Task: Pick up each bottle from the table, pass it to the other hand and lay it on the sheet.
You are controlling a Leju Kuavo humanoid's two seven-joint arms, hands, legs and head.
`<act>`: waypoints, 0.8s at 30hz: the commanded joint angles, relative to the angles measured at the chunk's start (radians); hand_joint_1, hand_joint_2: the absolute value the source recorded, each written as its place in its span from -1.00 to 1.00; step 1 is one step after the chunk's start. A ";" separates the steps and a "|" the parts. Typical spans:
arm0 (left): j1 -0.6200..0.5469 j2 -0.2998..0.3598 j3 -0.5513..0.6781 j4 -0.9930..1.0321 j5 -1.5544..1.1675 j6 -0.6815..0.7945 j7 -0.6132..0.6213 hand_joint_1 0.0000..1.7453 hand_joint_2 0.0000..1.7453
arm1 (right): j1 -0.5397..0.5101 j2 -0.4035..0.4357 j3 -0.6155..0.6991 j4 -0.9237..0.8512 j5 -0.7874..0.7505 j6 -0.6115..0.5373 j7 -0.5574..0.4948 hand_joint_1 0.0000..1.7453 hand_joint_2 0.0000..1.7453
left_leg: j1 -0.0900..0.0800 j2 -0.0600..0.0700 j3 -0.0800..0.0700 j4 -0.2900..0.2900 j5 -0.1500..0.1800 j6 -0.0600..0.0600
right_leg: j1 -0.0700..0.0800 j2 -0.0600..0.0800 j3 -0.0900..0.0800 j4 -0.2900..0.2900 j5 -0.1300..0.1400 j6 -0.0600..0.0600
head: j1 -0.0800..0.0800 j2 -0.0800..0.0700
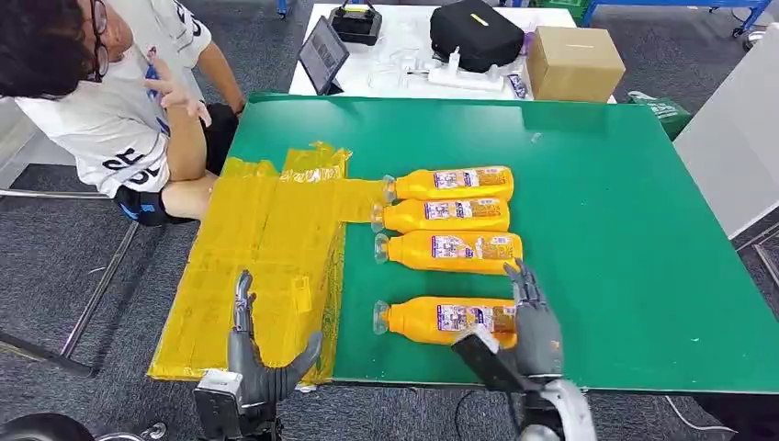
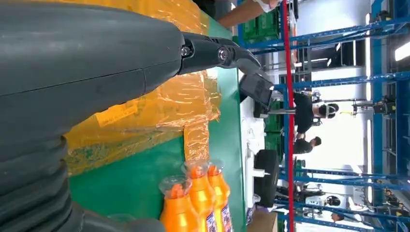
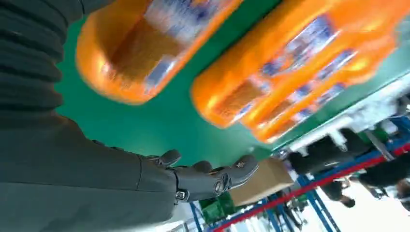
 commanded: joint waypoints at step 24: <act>-0.120 -0.037 0.047 0.154 -0.027 -0.089 0.016 -1.00 1.00 | -0.474 -0.297 0.206 0.461 -0.371 0.504 -0.044 -1.00 1.00 | 0.000 0.003 0.003 0.000 0.001 0.002 | 0.000 0.003 0.003 -0.001 0.002 0.001 | 0.000 0.000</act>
